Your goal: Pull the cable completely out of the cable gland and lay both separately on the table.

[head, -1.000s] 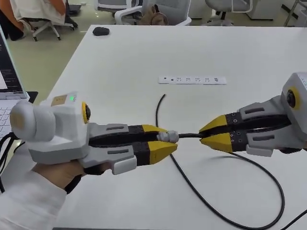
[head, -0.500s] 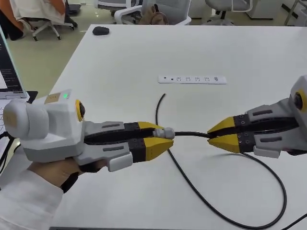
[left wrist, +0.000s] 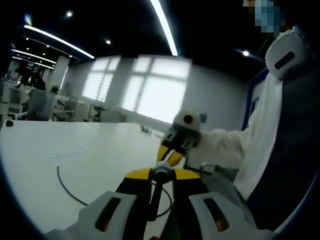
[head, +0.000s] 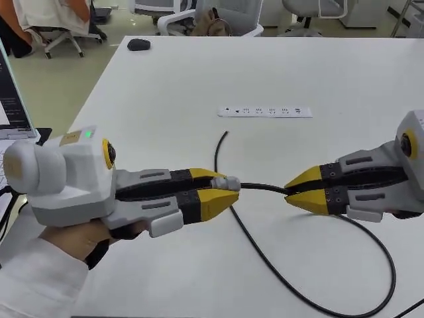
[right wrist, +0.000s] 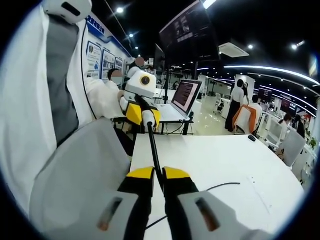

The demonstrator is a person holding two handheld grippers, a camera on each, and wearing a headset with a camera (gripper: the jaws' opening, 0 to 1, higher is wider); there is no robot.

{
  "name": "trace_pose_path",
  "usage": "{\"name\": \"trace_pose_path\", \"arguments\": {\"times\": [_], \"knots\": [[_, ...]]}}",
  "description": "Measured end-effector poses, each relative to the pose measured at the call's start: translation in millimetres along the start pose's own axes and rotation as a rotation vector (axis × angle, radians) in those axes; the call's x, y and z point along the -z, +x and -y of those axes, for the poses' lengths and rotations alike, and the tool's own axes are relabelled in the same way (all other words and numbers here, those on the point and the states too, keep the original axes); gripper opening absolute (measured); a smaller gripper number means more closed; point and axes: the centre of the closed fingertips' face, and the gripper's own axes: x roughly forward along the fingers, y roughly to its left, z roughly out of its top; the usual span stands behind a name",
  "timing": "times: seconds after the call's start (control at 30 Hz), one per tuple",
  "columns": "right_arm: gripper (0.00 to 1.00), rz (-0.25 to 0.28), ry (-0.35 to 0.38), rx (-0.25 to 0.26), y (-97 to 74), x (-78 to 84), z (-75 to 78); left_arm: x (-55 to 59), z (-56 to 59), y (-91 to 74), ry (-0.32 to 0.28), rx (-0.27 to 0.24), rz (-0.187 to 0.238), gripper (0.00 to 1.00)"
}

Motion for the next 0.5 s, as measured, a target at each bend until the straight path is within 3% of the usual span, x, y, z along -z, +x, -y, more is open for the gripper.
{"name": "trace_pose_path", "arguments": {"times": [0.13, 0.27, 0.5], "knots": [[0.04, -0.005, 0.008, 0.005, -0.6, 3.5, 0.5, -1.6, -0.9, -1.9, -0.002, -0.004, 0.007, 0.17], [0.04, -0.003, 0.014, 0.008, 0.6, 4.8, -0.2, -7.2, -2.0, -3.8, -0.026, -0.003, 0.041, 0.17], [0.04, 0.003, 0.023, 0.013, 3.1, 6.7, 0.9, -7.2, -3.7, -3.8, -0.03, -0.012, 0.038, 0.17]]}}
